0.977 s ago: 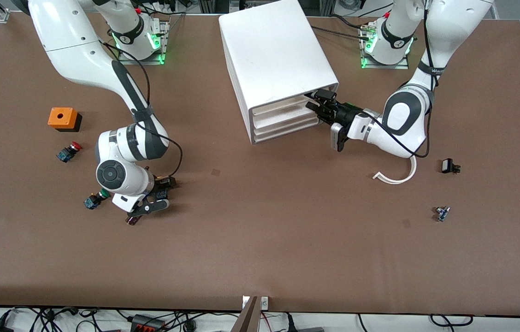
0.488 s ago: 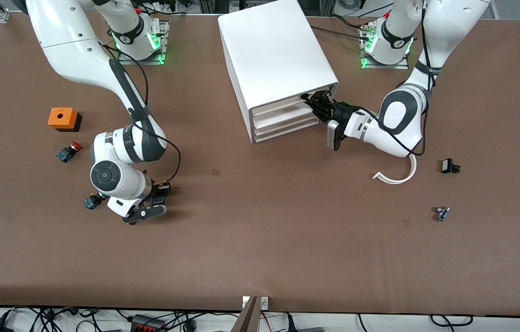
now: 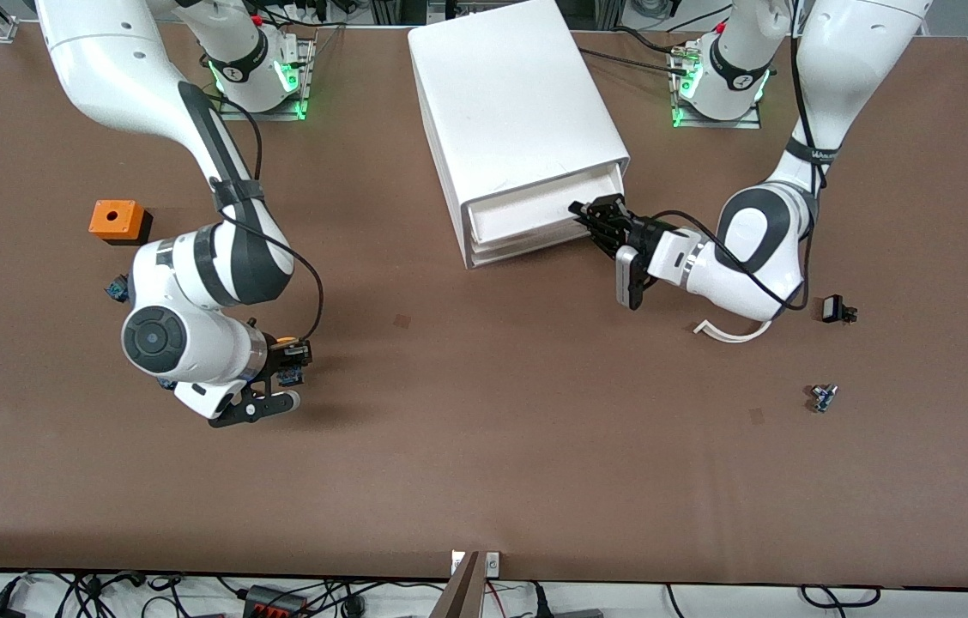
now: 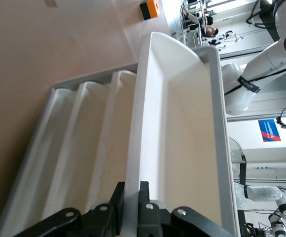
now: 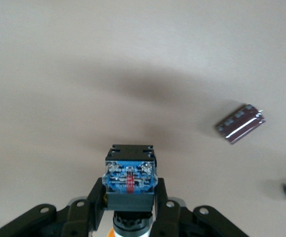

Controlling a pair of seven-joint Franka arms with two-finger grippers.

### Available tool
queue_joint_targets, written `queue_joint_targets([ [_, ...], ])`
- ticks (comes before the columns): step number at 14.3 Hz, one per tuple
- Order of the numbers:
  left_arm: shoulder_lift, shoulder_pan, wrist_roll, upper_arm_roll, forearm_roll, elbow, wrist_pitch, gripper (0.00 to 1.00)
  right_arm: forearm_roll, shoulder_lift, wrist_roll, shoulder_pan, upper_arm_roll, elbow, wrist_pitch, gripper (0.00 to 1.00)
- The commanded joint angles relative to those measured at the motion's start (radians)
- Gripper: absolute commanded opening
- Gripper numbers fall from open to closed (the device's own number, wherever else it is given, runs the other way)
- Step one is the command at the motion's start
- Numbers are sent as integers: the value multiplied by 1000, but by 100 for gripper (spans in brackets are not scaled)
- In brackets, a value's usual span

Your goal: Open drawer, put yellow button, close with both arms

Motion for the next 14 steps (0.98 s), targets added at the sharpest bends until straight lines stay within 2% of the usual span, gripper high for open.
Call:
queue_joint_targets([
  [1,88,42,-21,5,72,121,2,5,29,-16,8,17,-2,65,-80,0],
  [4,145,74,-21,6,92,204,2,4,29,-65,11,65,-1,78,-94,0],
  [5,148,78,-21,6,103,221,2,8,28,-87,13,92,-2,78,-98,0],
  [6,148,82,-25,6,110,227,4,40,28,-102,45,118,-1,78,-99,0],
  [7,147,86,-15,6,110,227,4,99,29,-114,89,141,-1,79,-100,0],
  [11,104,106,-69,11,115,227,-10,100,22,-122,256,292,-13,159,-122,0],
  [14,56,118,-278,11,205,273,-70,100,28,-121,356,324,-1,188,-122,0],
])
